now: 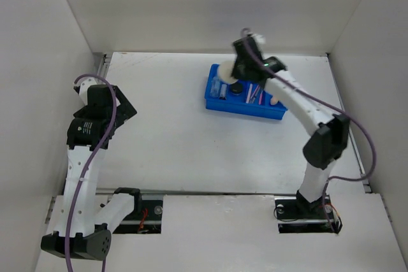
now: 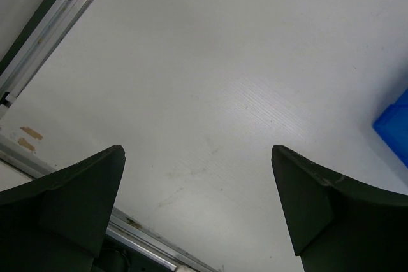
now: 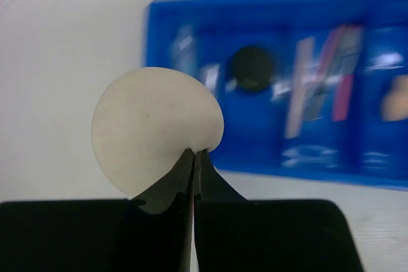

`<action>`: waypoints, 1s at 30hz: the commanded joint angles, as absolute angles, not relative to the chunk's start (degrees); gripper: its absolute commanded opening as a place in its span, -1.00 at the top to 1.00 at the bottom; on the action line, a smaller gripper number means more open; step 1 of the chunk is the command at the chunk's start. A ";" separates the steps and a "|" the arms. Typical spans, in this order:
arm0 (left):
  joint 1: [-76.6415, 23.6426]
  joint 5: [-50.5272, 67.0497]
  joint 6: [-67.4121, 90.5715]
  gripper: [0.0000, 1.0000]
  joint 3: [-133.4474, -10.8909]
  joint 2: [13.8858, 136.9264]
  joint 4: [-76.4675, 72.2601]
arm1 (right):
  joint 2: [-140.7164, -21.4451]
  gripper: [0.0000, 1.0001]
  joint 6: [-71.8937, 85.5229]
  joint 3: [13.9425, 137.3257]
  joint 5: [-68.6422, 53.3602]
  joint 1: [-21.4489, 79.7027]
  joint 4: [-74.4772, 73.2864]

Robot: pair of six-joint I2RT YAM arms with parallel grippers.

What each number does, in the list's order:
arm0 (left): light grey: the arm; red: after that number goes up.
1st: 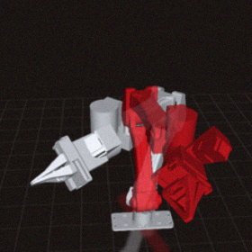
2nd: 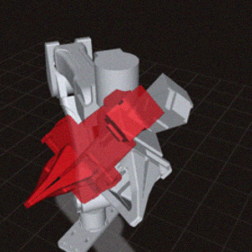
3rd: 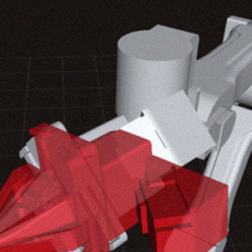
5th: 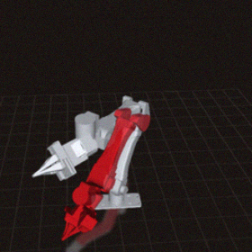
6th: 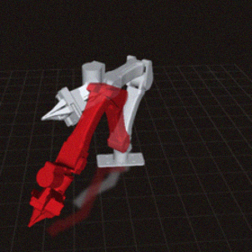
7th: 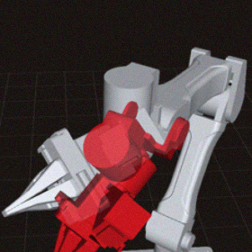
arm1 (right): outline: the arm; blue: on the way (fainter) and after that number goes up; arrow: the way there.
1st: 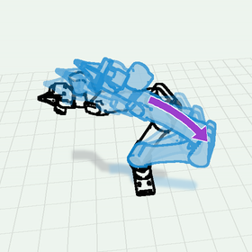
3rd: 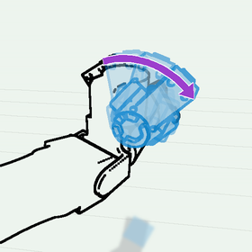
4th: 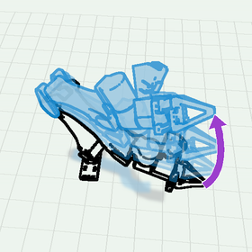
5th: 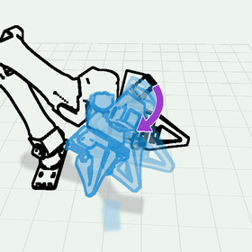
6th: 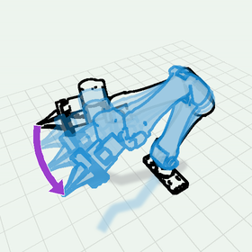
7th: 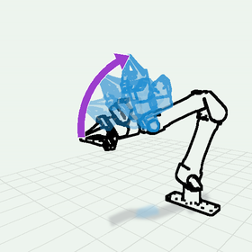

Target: Organize the makeup

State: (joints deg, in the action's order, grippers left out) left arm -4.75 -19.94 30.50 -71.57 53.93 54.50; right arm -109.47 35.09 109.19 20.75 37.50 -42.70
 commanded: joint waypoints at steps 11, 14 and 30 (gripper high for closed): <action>-4.39 -18.63 29.36 -0.98 -70.66 54.76 52.21 | -101.24 1.00 38.06 92.82 24.35 4.93 -38.77; -4.39 -18.63 29.36 -0.98 -70.66 55.28 52.21 | -104.05 1.00 38.06 92.81 23.12 3.87 -38.06; -4.39 -17.58 29.88 -0.98 -71.19 55.28 52.21 | -111.80 0.85 34.72 96.59 18.11 5.62 -35.68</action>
State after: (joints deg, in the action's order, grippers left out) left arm -4.75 -18.02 30.04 -70.85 55.44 52.95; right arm -111.37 35.75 94.41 18.96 4.56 -37.80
